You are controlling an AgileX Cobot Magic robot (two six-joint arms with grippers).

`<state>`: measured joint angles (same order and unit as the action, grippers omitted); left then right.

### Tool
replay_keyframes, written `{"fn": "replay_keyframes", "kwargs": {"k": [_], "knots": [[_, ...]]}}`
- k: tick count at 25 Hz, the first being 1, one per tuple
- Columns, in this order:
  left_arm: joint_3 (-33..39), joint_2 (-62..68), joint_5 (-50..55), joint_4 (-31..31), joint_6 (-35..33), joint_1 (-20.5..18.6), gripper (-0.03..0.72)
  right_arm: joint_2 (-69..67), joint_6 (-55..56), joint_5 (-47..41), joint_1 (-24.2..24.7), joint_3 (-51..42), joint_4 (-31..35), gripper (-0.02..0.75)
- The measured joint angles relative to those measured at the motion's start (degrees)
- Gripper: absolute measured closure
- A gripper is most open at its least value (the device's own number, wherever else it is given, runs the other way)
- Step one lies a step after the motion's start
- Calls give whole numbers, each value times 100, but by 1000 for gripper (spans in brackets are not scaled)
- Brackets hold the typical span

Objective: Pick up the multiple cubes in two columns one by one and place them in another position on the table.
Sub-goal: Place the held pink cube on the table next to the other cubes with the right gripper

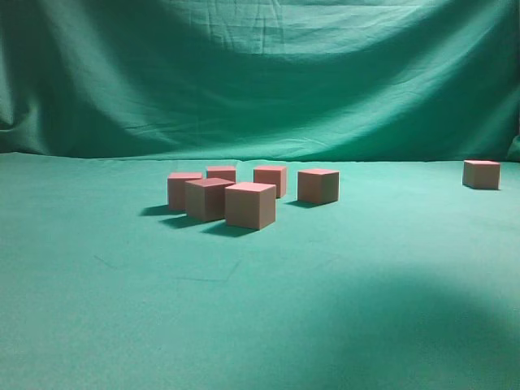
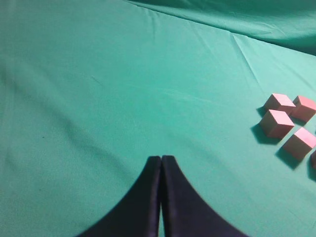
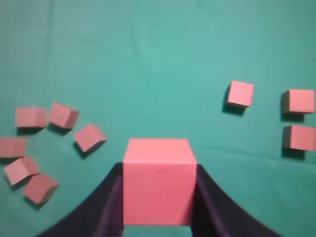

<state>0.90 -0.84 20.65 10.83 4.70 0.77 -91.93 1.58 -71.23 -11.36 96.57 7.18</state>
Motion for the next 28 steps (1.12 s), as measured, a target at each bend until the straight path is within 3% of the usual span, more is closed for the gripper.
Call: {"fn": "replay_keyframes", "kwargs": {"k": [7, 13, 17, 25, 28], "knots": [[0, 0, 0, 0, 0, 0, 688, 645, -78, -51, -1492, -1002, 0, 466], [0, 0, 0, 0, 0, 0, 688, 595, -85, -39, -2892, -1538, -11, 466], [0, 0, 0, 0, 0, 0, 688, 359, -85, 90, -3553, -1738, -11, 466], [0, 0, 0, 0, 0, 0, 688, -342, 532, 272, -3888, -1747, -724, 466], [0, 0, 0, 0, 0, 0, 688, -614, 1474, 375, -3888, -1794, -1661, 466]]}}
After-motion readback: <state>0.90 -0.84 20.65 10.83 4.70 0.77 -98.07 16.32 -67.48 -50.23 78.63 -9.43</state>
